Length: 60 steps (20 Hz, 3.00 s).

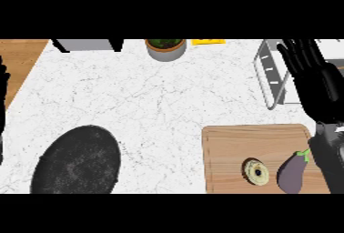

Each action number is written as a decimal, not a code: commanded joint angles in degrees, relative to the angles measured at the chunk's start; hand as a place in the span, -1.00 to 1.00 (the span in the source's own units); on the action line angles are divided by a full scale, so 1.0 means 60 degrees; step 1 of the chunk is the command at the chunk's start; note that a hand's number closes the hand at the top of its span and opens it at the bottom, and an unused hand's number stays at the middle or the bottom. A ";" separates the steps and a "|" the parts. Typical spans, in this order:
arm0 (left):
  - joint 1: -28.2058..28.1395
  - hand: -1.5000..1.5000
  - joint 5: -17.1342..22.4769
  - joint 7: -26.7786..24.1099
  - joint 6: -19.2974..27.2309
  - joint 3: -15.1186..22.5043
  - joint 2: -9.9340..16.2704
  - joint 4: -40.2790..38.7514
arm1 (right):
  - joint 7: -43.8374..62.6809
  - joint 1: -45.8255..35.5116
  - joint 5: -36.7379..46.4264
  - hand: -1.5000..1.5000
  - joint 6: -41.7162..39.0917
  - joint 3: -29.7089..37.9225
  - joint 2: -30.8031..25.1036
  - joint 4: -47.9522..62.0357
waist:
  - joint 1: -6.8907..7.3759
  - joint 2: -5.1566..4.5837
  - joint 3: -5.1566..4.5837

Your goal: Pick the eggplant from the cutting board and place it in the tiered basket

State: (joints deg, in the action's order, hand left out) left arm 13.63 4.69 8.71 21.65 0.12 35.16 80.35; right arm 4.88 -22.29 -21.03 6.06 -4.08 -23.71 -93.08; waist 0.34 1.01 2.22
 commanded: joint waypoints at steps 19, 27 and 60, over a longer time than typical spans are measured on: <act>-0.0587 0.00 -0.0117 -0.0531 -0.0846 0.1588 -0.1093 0.0755 | 1.0066 0.4718 0.2026 -1.00 0.4357 0.0666 -0.3520 0.3553 | -0.0009 -0.0199 -0.0480; -0.0624 0.00 -0.0156 -0.0816 -0.1116 0.1726 -0.1183 0.0510 | 1.3033 0.3068 -0.0520 -1.00 0.0374 0.0160 -0.5179 0.3174 | 0.0401 -0.0244 -0.0416; 0.0152 0.00 -0.0439 -0.0749 -0.1350 0.1356 -0.1515 -0.0125 | 1.3390 -0.1006 -0.4705 -1.00 -0.0504 -0.5963 -0.5109 0.7259 | 0.0315 -0.0246 -0.0401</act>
State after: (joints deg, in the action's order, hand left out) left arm 12.85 2.09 3.44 14.23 9.24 25.26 80.30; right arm 71.55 -24.10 -48.58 4.20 -36.17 -54.05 -51.11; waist 2.32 -0.39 -0.20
